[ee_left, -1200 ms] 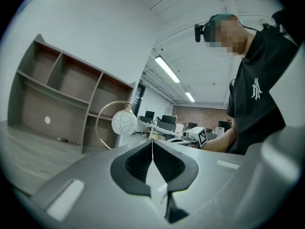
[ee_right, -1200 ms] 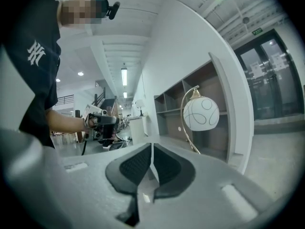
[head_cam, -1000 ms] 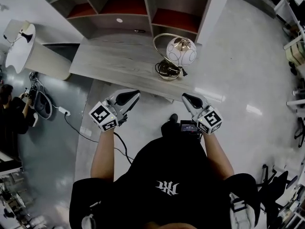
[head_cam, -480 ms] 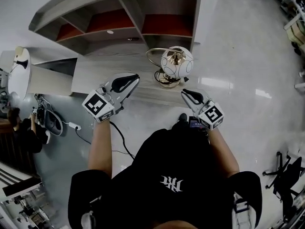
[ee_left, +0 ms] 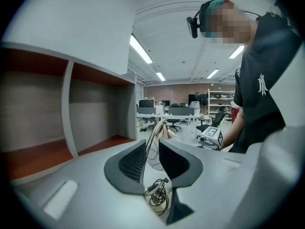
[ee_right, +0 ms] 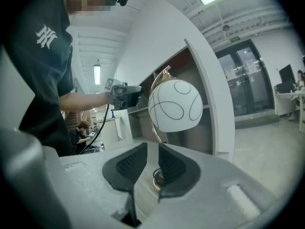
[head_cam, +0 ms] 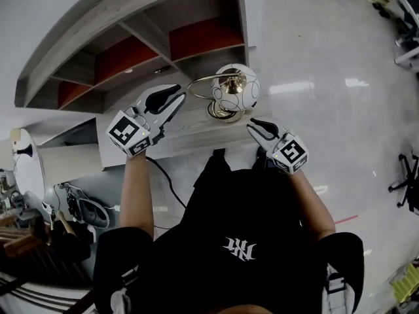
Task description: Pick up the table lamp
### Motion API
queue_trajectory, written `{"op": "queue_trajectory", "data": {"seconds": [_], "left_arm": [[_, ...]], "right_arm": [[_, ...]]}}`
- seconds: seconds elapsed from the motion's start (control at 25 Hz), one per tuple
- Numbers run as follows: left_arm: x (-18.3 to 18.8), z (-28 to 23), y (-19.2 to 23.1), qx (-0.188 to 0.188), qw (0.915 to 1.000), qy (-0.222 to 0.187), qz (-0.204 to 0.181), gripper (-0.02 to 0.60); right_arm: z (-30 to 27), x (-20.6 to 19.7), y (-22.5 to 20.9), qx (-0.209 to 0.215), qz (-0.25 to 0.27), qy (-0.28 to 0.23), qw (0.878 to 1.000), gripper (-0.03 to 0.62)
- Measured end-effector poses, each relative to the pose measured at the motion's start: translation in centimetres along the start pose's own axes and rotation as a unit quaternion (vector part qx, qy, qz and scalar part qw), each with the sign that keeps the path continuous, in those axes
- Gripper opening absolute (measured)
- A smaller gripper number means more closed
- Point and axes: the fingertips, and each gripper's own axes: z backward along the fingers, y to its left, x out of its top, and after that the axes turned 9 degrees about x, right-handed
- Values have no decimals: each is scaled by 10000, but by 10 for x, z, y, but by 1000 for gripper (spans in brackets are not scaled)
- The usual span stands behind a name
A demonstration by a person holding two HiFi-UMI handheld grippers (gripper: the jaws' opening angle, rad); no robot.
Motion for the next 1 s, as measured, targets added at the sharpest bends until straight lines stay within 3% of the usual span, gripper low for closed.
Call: {"op": "queue_trajectory", "data": {"seconds": [0.2, 0.4, 0.56, 0.8, 1.0], "left_arm": [[-14, -11, 5, -888, 9958, 94, -196, 110], [-31, -20, 3, -1481, 9885, 136, -276, 130], [-40, -22, 2, -1835, 9828, 137, -154, 130], [-48, -30, -3, -2301, 9726, 122, -303, 120], [-47, -37, -5, -2489, 9679, 172, -295, 118]], "right_arm": [[-24, -16, -7, -1020, -59, 132, 9947, 97], [-40, -28, -15, -1733, -88, 174, 9847, 124], [-57, -39, -11, -2088, -196, 267, 9774, 153], [-88, -47, -21, -2397, -130, 361, 9701, 173], [-108, -49, -41, -2802, 228, 580, 9579, 173]]}}
